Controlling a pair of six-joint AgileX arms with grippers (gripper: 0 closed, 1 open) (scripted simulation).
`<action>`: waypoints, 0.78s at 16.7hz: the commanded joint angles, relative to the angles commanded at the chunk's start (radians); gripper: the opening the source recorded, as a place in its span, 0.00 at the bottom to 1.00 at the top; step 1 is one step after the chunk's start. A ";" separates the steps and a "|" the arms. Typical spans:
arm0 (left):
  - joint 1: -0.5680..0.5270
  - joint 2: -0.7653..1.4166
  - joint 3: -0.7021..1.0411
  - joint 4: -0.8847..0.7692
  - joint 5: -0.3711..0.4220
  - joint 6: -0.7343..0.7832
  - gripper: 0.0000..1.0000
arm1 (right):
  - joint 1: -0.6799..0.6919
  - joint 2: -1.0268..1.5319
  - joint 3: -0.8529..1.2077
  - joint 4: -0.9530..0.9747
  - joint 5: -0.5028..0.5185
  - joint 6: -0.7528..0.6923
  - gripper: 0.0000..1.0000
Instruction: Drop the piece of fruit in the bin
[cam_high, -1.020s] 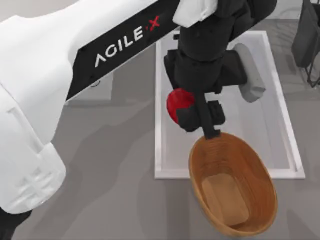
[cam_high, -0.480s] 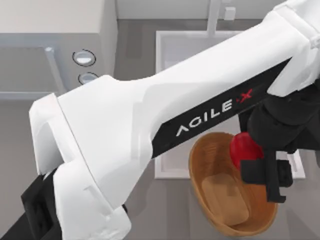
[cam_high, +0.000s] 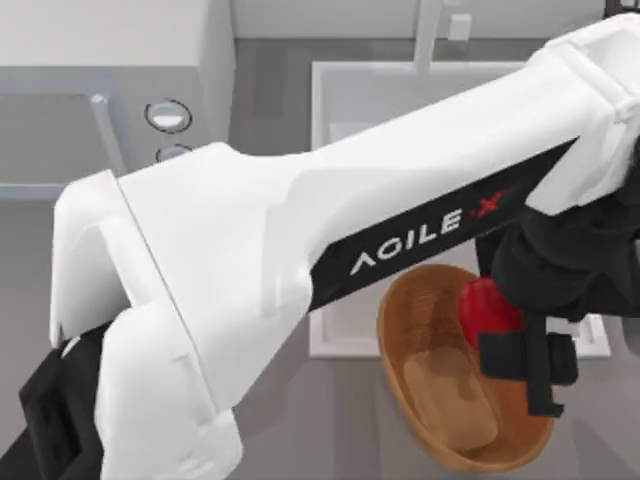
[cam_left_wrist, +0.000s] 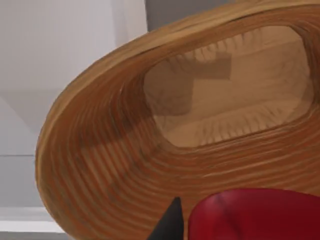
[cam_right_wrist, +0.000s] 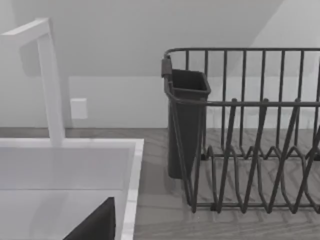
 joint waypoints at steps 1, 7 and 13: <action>0.003 -0.012 -0.064 0.041 0.000 0.002 0.00 | 0.000 0.000 0.000 0.000 0.000 0.000 1.00; 0.015 -0.064 -0.299 0.226 -0.002 0.012 0.00 | 0.000 0.000 0.000 0.000 0.000 0.000 1.00; 0.015 -0.065 -0.302 0.229 -0.002 0.012 0.15 | 0.000 0.000 0.000 0.000 0.000 0.000 1.00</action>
